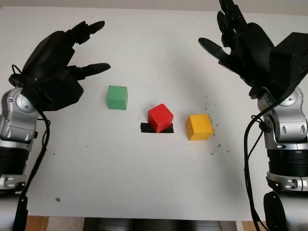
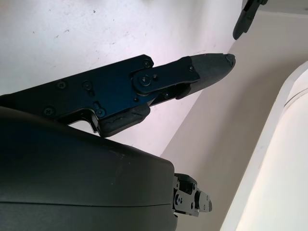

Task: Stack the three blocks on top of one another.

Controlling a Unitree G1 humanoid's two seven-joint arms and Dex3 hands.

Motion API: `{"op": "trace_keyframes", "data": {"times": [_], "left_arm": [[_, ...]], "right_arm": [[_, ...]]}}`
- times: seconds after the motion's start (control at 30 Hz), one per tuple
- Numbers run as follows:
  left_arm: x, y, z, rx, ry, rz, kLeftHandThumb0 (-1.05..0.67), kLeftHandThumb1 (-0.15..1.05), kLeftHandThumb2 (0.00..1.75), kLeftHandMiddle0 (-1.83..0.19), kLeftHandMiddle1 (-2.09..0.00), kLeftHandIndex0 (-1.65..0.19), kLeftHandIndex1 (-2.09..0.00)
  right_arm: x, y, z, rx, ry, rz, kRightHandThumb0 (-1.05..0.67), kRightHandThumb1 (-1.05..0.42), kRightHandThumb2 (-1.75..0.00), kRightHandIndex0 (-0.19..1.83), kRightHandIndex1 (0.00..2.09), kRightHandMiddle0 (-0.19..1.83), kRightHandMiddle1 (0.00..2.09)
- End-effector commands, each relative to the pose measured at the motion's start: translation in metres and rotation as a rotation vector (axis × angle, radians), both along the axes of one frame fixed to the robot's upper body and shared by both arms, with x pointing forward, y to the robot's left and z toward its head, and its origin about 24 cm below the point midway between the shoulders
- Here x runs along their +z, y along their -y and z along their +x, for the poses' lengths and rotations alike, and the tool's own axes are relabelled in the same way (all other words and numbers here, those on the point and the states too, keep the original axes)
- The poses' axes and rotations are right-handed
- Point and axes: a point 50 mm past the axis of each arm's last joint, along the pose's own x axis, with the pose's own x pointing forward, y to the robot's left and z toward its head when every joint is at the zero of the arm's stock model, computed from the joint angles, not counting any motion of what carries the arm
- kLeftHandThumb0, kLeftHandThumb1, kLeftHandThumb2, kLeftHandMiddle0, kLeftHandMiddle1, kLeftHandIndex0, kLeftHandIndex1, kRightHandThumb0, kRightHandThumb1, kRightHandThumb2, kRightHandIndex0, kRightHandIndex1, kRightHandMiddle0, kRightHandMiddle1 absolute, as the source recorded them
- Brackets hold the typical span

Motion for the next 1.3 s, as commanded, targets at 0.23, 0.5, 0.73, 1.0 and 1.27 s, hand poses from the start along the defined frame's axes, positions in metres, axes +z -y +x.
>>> {"op": "trace_keyframes", "data": {"times": [0.23, 0.5, 0.73, 1.0, 1.27], "left_arm": [[0.01, 0.002, 0.0, -0.049, 0.01, -0.054, -0.86, 1.03, 0.13, -0.03, -0.05, -0.25, -0.03], [-0.012, 0.008, 0.006, -0.181, 0.075, -0.611, -0.85, 1.05, 0.61, 0.12, -0.02, 0.12, 0.0], [-0.028, 0.014, 0.007, -0.235, -0.001, -0.756, -0.87, 1.05, 0.63, 0.19, 0.0, 0.19, 0.0], [-0.041, 0.013, 0.003, -0.257, -0.037, -0.844, -0.84, 1.05, 0.64, 0.19, 0.0, 0.19, 0.0], [-0.045, 0.013, -0.006, -0.249, -0.036, -0.871, -0.83, 1.05, 0.65, 0.19, 0.0, 0.19, 0.0]], "right_arm": [[0.001, 0.003, -0.003, -0.031, -0.011, -0.03, -0.73, -1.05, -0.18, -0.1, 0.06, -0.08, 0.07], [-0.002, 0.014, -0.017, 0.019, -0.031, -0.146, -0.69, -1.04, -0.09, -0.12, 0.05, -0.07, 0.07], [0.002, 0.031, -0.049, -0.006, -0.057, -0.468, -0.76, -0.97, -0.04, -0.04, 0.09, 0.06, 0.12], [0.001, 0.034, -0.092, 0.002, -0.069, -0.733, -0.66, -0.86, -0.03, -0.05, 0.06, 0.13, 0.08], [-0.007, 0.026, -0.109, 0.022, -0.036, -0.904, -0.61, -0.8, -0.05, -0.02, 0.06, 0.19, 0.07]]}}
